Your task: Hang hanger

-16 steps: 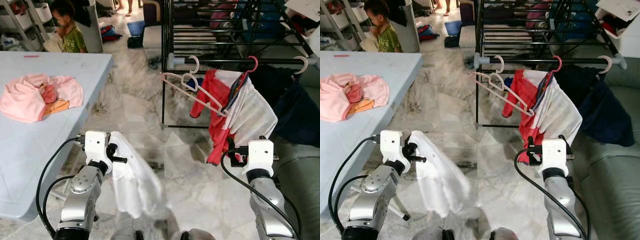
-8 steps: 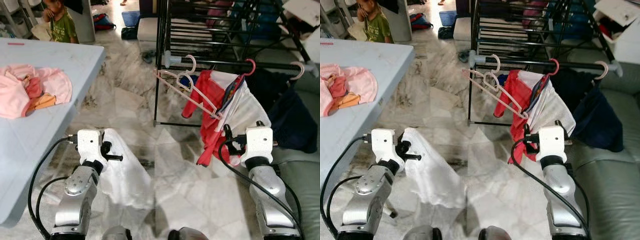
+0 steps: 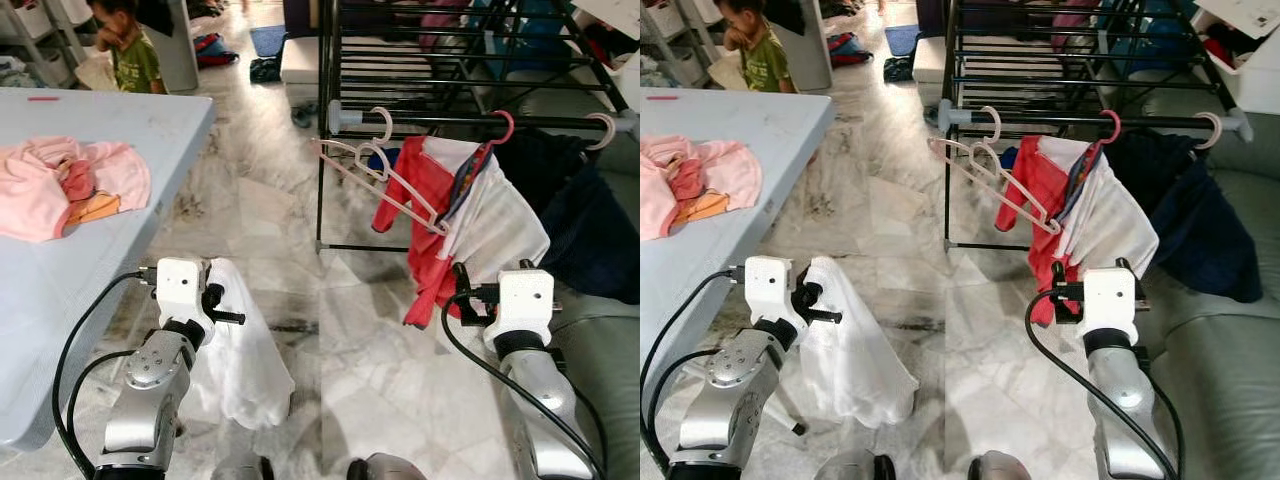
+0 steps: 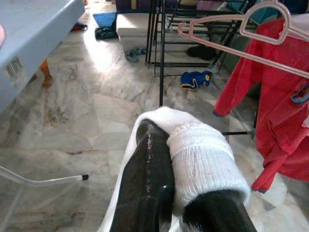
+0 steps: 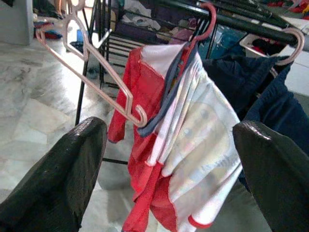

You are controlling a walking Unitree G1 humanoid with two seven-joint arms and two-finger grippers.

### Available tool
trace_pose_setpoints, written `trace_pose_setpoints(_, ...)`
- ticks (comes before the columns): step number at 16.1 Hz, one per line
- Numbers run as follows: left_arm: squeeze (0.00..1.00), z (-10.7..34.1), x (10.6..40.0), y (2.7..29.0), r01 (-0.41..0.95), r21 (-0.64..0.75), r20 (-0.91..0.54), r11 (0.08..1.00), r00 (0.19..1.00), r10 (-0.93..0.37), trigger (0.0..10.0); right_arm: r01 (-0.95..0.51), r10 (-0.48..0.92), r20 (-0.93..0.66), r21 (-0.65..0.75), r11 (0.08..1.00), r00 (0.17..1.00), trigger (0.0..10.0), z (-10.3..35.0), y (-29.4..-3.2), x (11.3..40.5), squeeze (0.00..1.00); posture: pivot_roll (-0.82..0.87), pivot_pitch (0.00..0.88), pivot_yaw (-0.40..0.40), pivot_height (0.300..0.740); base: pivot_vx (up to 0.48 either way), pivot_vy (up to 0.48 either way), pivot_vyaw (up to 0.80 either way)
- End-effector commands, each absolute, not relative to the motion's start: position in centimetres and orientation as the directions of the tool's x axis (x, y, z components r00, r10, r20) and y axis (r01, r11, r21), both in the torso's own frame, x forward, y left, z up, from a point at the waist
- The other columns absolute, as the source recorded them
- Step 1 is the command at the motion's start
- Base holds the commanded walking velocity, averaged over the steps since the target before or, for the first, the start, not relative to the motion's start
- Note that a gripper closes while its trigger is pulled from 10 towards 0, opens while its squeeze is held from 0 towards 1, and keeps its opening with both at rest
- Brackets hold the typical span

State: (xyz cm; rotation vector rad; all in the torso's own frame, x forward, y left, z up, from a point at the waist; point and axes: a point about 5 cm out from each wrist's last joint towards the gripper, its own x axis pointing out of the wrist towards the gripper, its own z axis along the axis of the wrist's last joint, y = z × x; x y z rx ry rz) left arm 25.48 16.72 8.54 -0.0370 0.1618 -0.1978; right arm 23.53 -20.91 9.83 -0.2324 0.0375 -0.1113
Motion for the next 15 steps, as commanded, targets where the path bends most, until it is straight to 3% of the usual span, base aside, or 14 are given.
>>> trace_pose_setpoints(1, 0.00, 9.7, 25.5, 16.9, 0.194, -0.045, -0.111, 0.980, 0.974, -0.198, 10.0, 0.117, -0.124, -0.015, -0.221, 0.968, 0.992, 10.0, 10.3, -21.2, 23.4, 0.00, -0.02, 0.037, 0.014, 0.740, 0.000, 0.000, 0.00)
trace_pose_setpoints(4, 0.00, 9.2, 24.3, 17.5, 0.184, -0.033, -0.146, 0.982, 0.971, -0.187, 10.0, 0.114, -0.124, -0.031, -0.221, 0.969, 0.992, 10.0, 10.1, -21.5, 23.0, 0.00, -0.02, 0.049, 0.011, 0.740, 0.000, 0.000, 0.00)
trace_pose_setpoints(15, 0.00, 9.0, 24.2, 17.2, 0.211, -0.049, -0.177, 0.976, 0.960, -0.216, 10.0, 0.135, -0.152, -0.056, -0.232, 0.963, 0.987, 10.0, 9.7, -21.6, 21.6, 0.00, -0.06, 0.096, 0.051, 0.740, 0.000, 0.000, 0.00)
